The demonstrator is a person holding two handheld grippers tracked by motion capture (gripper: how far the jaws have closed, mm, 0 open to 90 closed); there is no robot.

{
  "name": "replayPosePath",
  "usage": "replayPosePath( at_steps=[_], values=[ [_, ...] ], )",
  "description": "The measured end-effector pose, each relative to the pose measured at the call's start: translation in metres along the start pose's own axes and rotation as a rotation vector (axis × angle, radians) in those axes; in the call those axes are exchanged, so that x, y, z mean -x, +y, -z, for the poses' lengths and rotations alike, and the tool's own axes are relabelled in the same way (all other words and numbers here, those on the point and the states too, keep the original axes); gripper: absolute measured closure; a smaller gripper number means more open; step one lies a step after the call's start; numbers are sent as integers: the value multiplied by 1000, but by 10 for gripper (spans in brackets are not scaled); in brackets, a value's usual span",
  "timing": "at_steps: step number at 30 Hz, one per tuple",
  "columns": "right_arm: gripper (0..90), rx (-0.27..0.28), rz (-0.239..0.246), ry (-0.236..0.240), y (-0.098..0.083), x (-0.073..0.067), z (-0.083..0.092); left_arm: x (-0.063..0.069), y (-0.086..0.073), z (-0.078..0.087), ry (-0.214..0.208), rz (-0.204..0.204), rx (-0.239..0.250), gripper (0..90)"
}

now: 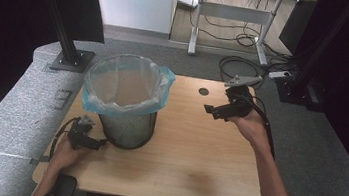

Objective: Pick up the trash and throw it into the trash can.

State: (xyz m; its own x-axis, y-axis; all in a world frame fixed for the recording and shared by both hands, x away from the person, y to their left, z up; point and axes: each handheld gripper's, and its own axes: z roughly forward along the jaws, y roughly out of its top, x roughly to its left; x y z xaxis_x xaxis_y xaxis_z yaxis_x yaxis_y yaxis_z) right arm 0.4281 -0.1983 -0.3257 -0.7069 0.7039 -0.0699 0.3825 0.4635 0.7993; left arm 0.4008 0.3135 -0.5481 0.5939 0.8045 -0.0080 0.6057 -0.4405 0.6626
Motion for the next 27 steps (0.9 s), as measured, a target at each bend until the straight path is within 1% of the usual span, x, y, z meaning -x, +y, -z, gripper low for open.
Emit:
replayPosePath(
  at_steps=[2,4,7,8,10,11,15,16,17,18,22,23,24,27],
  values=[
    [0,14,-22,-13,-14,4,4,0,0,0,0,0,0,0],
    [0,22,-34,-28,-25,6,5,0,0,0,0,1,0,0],
    [0,15,-52,-57,-49,11,6,0,0,0,1,1,0,0],
    [0,15,-55,-60,-55,12,5,0,0,0,1,2,0,0],
    [0,9,-79,-66,-74,15,2,0,0,0,1,2,0,0],
    [0,7,-87,-69,-80,15,1,0,0,0,1,2,0,0],
    [0,-17,-126,-93,-116,19,-9,0,0,0,1,3,0,0],
    [0,-27,-144,-110,-134,19,-16,0,0,0,1,3,0,0],
    [0,-34,-154,-116,-144,19,-20,0,0,0,1,3,0,0],
    [0,-34,-154,-116,-144,19,-20,0,0,0,1,3,0,0],
    [0,-65,-194,-128,-179,18,-36,0,0,0,2,3,0,0],
    [0,-84,-214,-133,-196,16,-44,0,0,0,1,3,0,0],
    [0,-84,-214,-133,-196,16,-44,0,0,0,2,3,0,0],
    [0,-103,-239,-135,-217,13,-55,0,0,0,1,3,0,0]
  ],
)
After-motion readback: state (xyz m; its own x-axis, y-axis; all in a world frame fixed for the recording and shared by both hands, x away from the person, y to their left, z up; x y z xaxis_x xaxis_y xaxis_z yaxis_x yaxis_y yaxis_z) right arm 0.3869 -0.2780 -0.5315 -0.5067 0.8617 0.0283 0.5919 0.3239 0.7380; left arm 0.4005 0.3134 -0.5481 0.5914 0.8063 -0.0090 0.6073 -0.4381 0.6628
